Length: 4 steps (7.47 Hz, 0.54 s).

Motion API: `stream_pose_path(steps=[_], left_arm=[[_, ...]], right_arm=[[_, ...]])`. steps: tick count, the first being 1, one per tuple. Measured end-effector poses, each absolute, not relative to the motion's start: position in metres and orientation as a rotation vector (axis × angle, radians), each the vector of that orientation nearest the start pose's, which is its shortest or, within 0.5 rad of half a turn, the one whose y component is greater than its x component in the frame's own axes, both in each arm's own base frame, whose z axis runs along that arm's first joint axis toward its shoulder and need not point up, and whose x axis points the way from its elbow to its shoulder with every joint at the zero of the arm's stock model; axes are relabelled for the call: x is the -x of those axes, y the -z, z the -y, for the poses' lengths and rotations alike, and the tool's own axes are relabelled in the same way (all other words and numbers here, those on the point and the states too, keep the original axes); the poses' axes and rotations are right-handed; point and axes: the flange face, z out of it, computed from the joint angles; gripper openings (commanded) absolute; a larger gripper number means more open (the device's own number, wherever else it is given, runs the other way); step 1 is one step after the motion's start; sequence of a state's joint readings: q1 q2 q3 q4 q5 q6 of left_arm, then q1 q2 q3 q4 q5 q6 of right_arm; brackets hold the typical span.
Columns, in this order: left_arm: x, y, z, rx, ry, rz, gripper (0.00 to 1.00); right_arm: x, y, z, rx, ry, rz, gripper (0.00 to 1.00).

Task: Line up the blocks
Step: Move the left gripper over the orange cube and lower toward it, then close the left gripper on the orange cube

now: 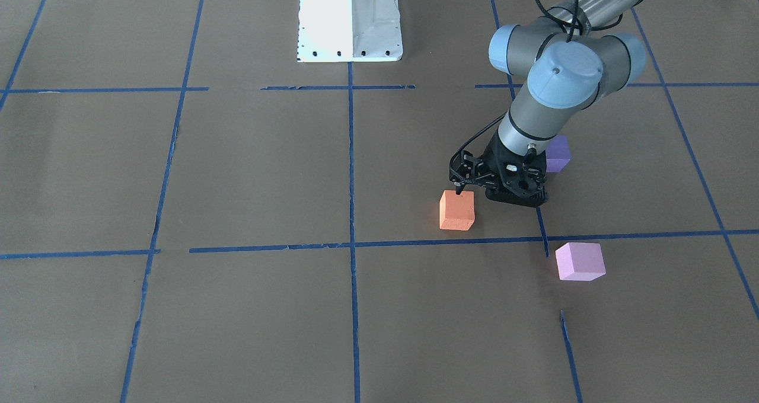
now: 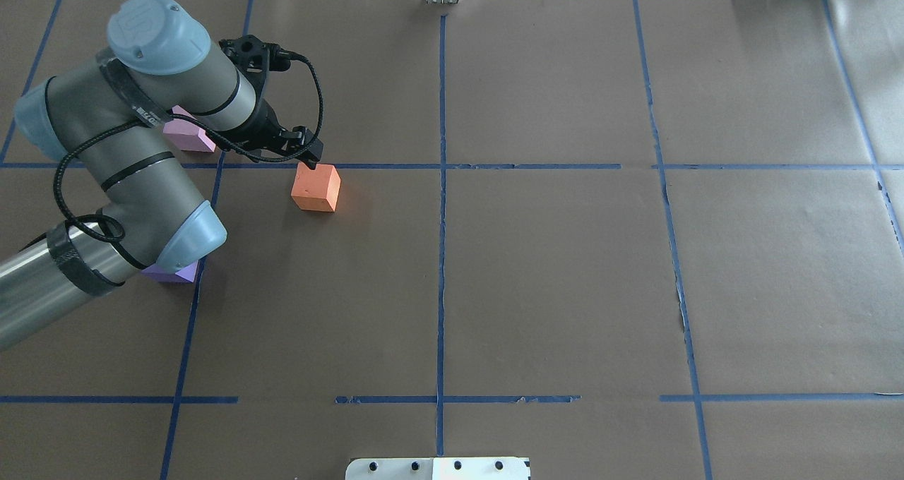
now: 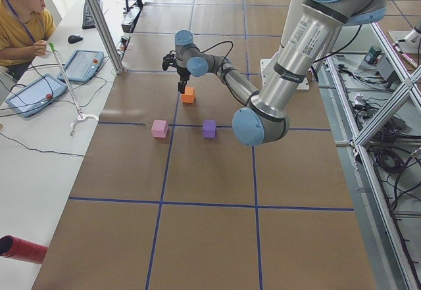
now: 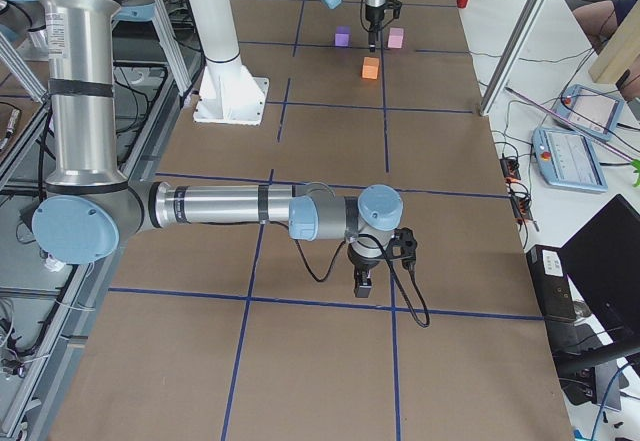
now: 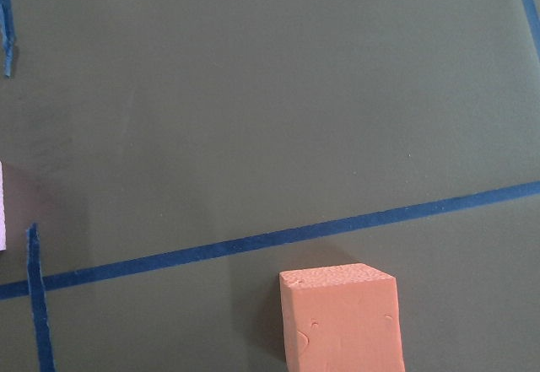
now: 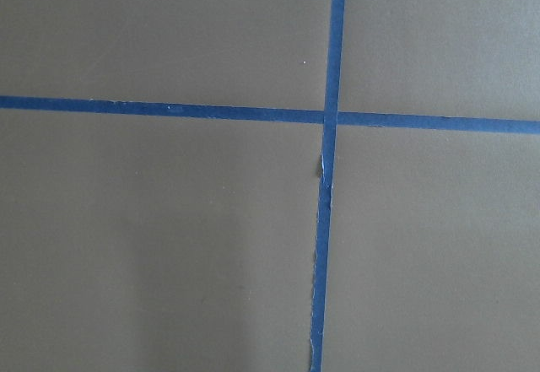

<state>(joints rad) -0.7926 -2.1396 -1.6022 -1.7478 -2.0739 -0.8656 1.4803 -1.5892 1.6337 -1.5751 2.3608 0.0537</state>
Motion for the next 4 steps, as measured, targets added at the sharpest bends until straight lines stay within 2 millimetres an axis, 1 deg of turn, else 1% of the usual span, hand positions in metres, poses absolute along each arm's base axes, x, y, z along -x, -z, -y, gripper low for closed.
stream_pose_path(steps=[2,3,4], left_arm=[[-0.443,-0.293,0.562,-0.141,-0.103,-0.852,1.00],[-0.450,-0.295,0.567,-0.128,-0.098,-0.834,1.00],[-0.457,-0.296,0.568,-0.117,-0.096,-0.816,0.99]], right_arm=[[-0.018,-0.636,0.490,0.018,0.051,0.791,1.00],[-0.018,-0.636,0.490,0.018,0.051,0.791,1.00],[-0.018,-0.636,0.490,0.018,0.051,0.791,1.00]])
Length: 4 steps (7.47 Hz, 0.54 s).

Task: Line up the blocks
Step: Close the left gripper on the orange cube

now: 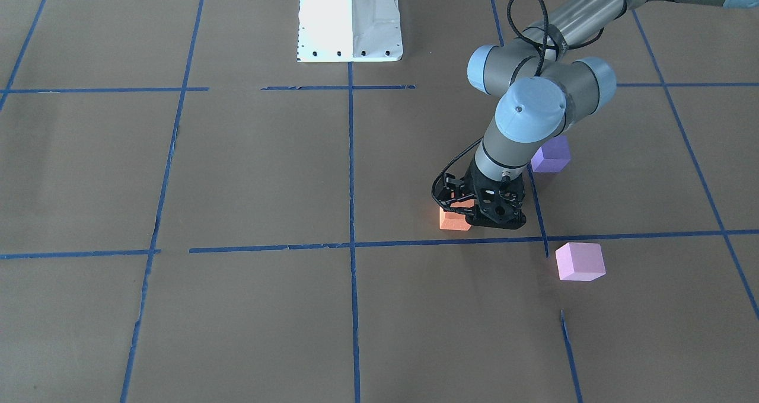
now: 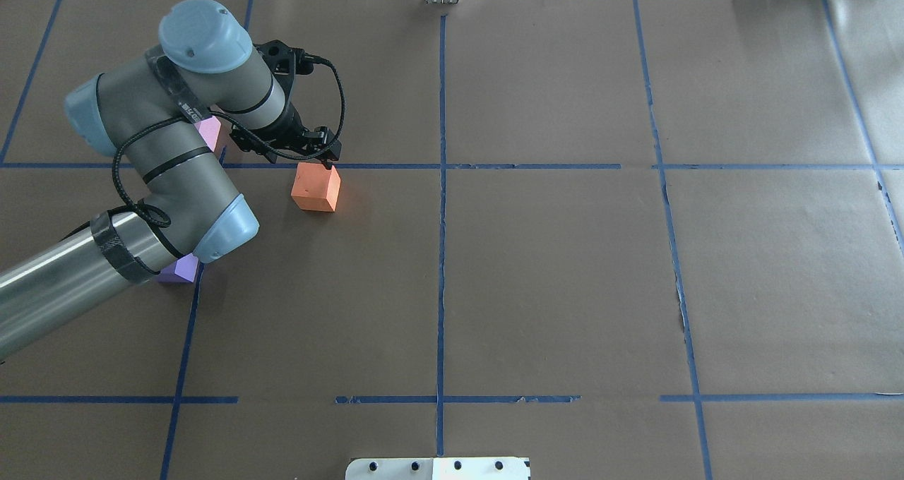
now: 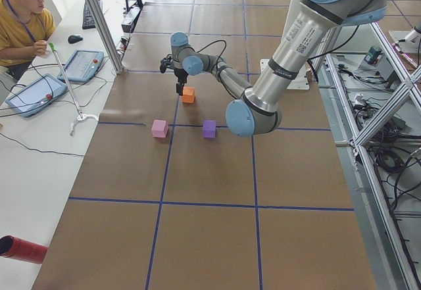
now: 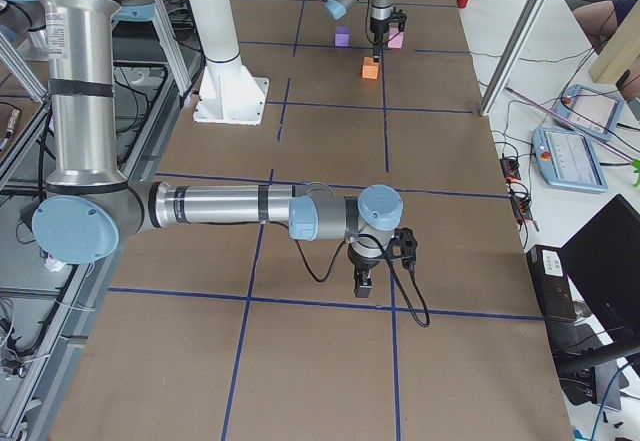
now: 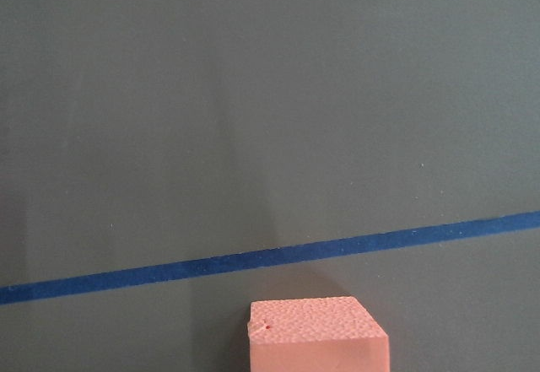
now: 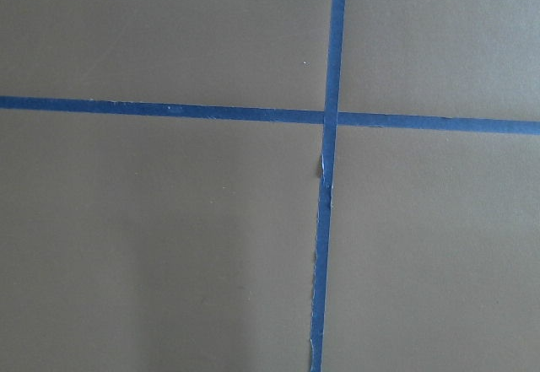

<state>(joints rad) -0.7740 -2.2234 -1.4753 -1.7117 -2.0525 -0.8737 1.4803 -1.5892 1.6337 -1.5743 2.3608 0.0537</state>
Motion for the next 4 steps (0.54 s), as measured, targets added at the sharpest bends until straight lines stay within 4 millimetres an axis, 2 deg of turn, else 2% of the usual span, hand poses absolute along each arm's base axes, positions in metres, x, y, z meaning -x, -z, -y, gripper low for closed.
stream_pose_path(steps=[4], left_arm=[[-0.487,-0.303,0.554,-0.088,-0.118,-0.783,0.99]], right_arm=[[-0.018,-0.636,0.490,0.018,0.051,0.791,1.00]])
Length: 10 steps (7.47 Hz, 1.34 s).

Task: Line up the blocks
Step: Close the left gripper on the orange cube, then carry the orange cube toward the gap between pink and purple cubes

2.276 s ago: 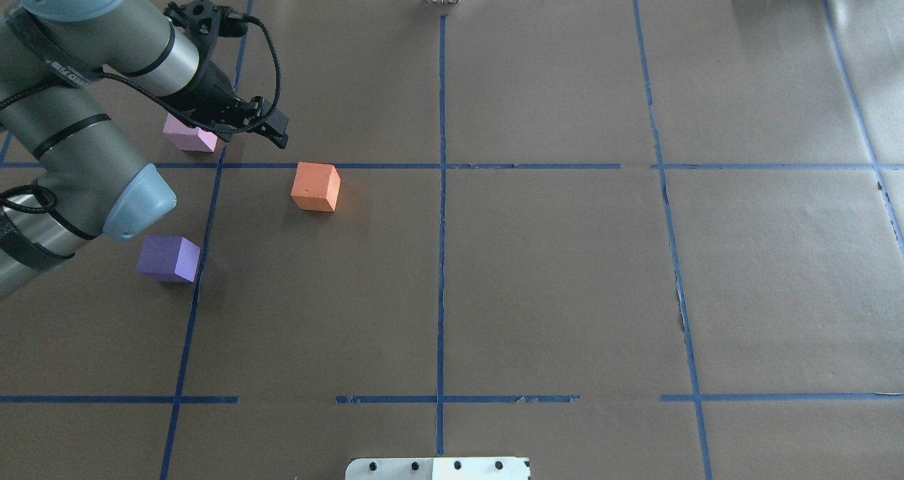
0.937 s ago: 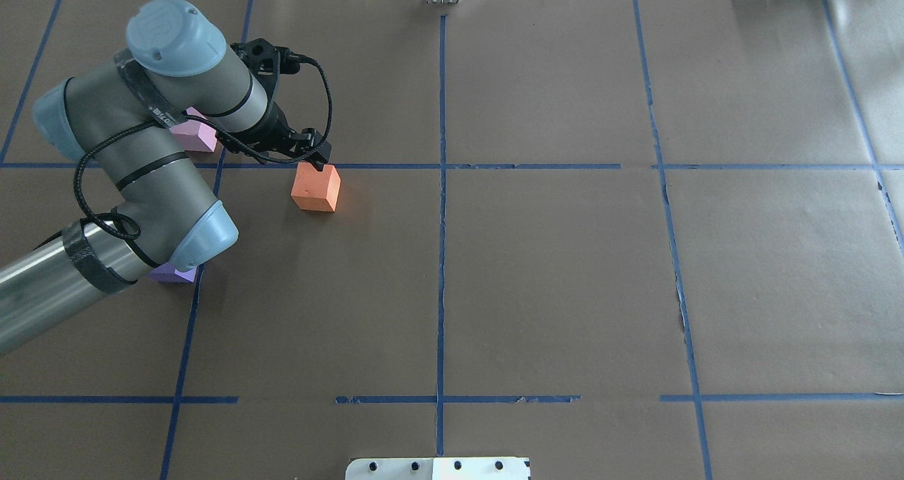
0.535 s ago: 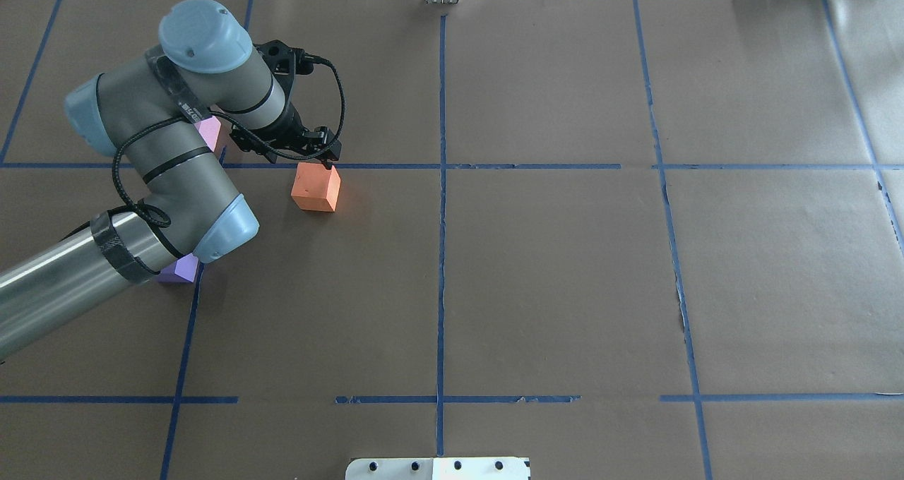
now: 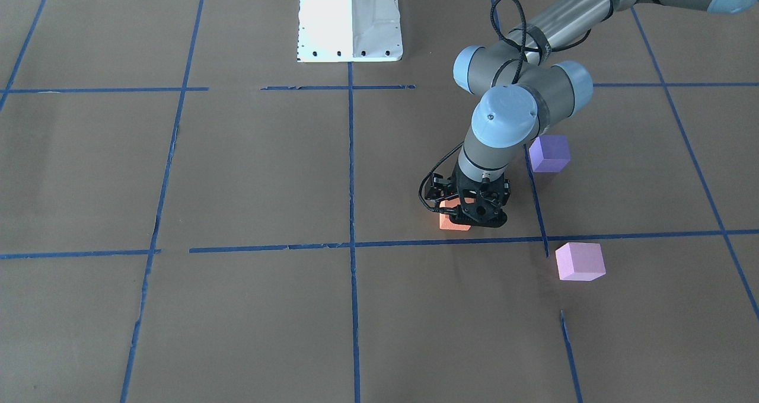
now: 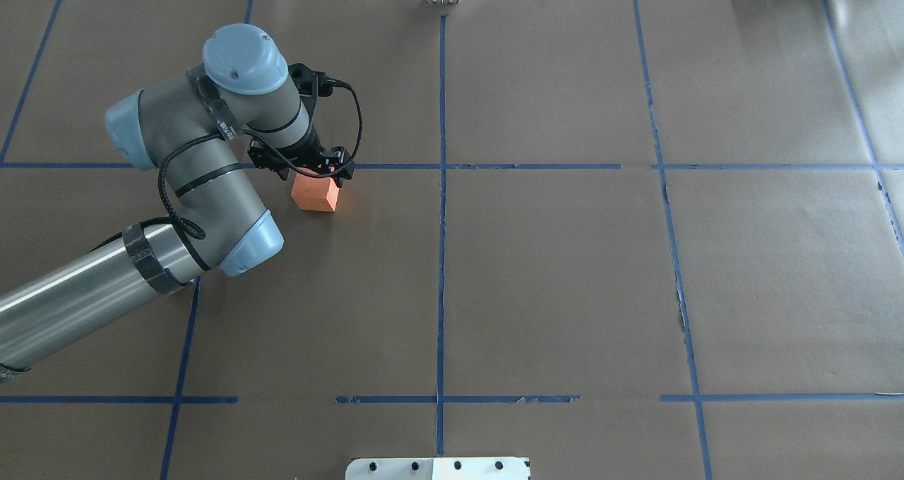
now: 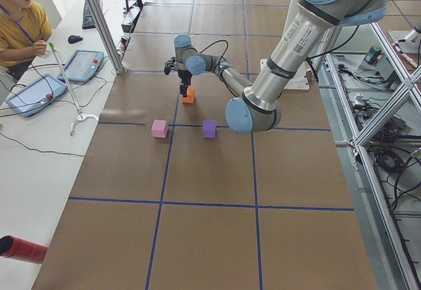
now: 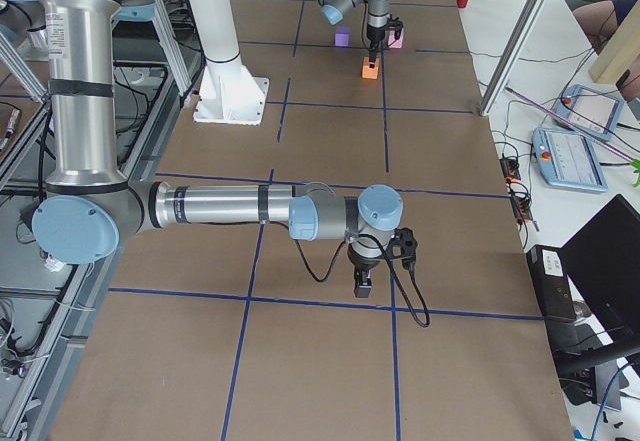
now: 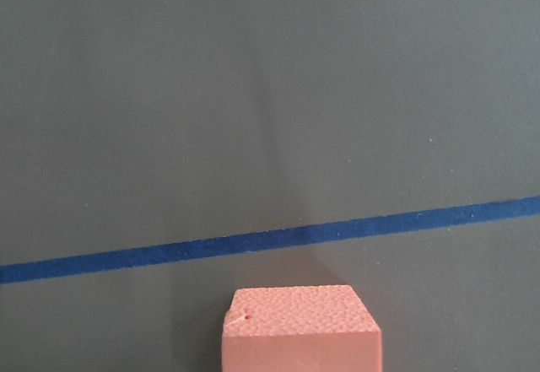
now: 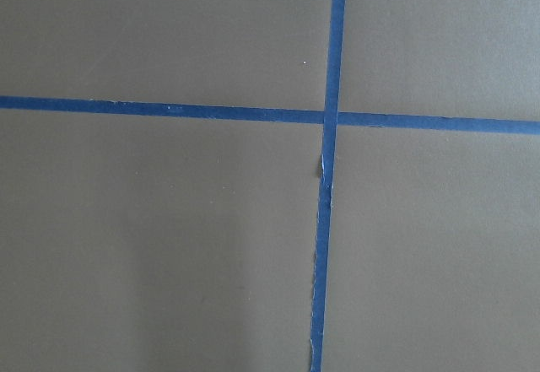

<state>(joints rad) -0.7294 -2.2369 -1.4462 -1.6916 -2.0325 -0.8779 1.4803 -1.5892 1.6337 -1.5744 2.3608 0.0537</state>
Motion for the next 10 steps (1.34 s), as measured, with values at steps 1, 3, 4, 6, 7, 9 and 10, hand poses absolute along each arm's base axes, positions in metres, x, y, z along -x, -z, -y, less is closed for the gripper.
stream_pose_path(steps=[1,3,4,6,7,9,10], left_arm=[[-0.490,-0.309,0.554,-0.081,-0.120,-0.777,0.98],[-0.495,-0.317,0.556,-0.084,-0.123,-0.782,0.90],[-0.498,-0.320,0.558,-0.089,-0.125,-0.790,0.84],[-0.501,-0.326,0.560,-0.092,-0.126,-0.795,0.58],[-0.503,-0.327,0.560,-0.093,-0.127,-0.797,0.44],[-0.502,-0.323,0.558,-0.100,-0.131,-0.803,0.15],[-0.496,-0.314,0.557,-0.110,-0.132,-0.809,0.17]], right_arm=[[-0.018,-0.636,0.490,0.018,0.051,0.791,1.00],[-0.018,-0.636,0.490,0.019,0.051,0.791,1.00],[-0.018,-0.636,0.490,0.019,0.051,0.791,1.00],[-0.018,-0.636,0.490,0.018,0.051,0.791,1.00],[-0.018,-0.636,0.490,0.018,0.051,0.791,1.00],[-0.018,-0.636,0.490,0.018,0.051,0.791,1.00],[-0.018,-0.636,0.490,0.018,0.051,0.791,1.00]])
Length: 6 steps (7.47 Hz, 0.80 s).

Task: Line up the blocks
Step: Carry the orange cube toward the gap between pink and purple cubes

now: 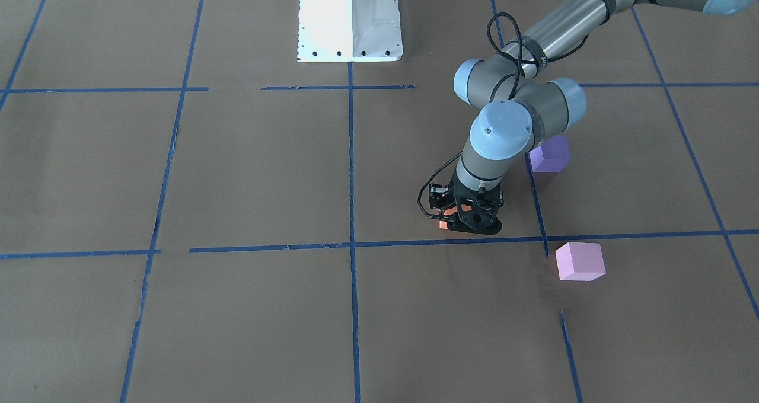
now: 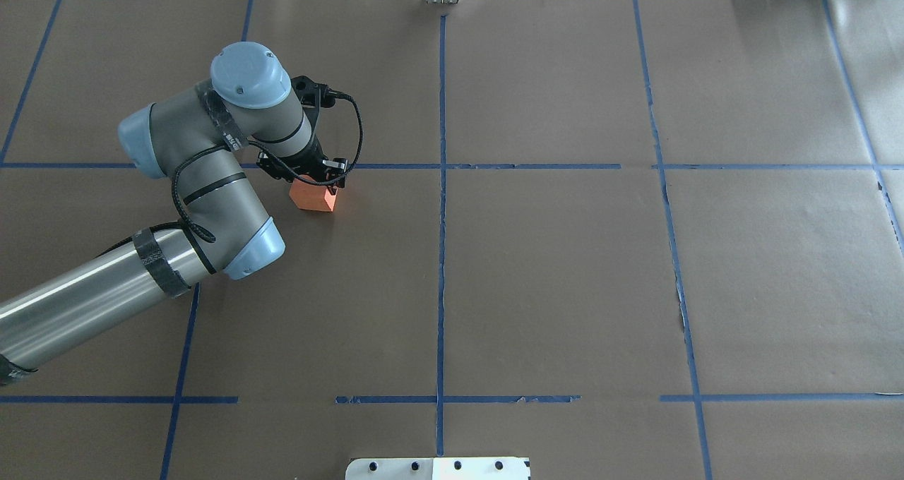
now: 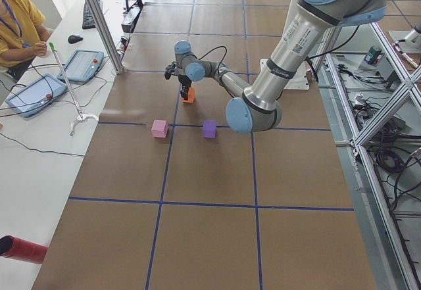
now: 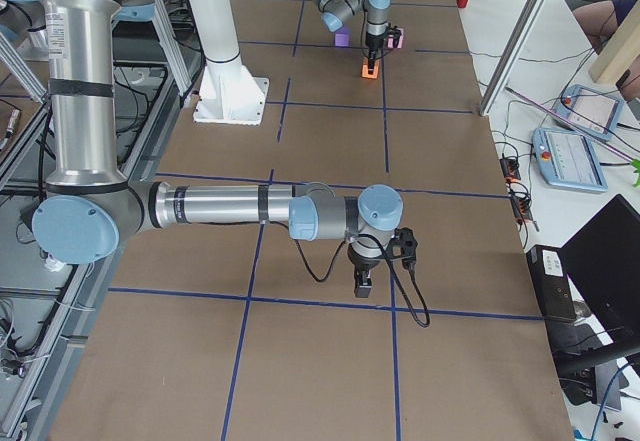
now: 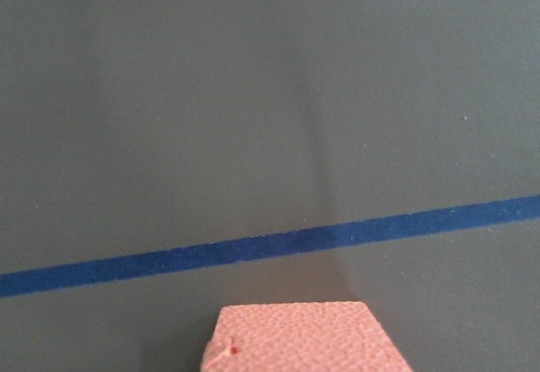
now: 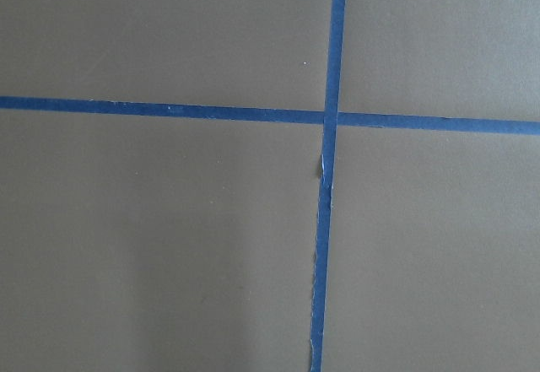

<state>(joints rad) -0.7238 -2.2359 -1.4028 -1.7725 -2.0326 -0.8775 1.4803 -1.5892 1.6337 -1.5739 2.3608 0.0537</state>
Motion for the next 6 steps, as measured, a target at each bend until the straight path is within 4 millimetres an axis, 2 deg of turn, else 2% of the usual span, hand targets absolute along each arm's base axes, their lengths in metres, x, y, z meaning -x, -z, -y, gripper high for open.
stream_pose_path(steps=[2,3,4,6], left_arm=[[-0.456,-0.283,0.561,-0.134,-0.106,-0.816,0.21],[-0.432,-0.277,0.563,-0.135,-0.084,-0.816,0.22],[-0.409,-0.285,0.564,-0.134,-0.064,-0.813,0.22],[-0.345,-0.331,0.575,-0.168,-0.084,-0.773,0.23]], right_arm=[[-0.018,-0.636,0.490,0.018,0.051,0.791,1.00],[-0.018,-0.636,0.490,0.018,0.051,0.791,1.00],[-0.018,-0.636,0.490,0.018,0.051,0.791,1.00],[-0.018,-0.636,0.490,0.019,0.051,0.791,1.00]])
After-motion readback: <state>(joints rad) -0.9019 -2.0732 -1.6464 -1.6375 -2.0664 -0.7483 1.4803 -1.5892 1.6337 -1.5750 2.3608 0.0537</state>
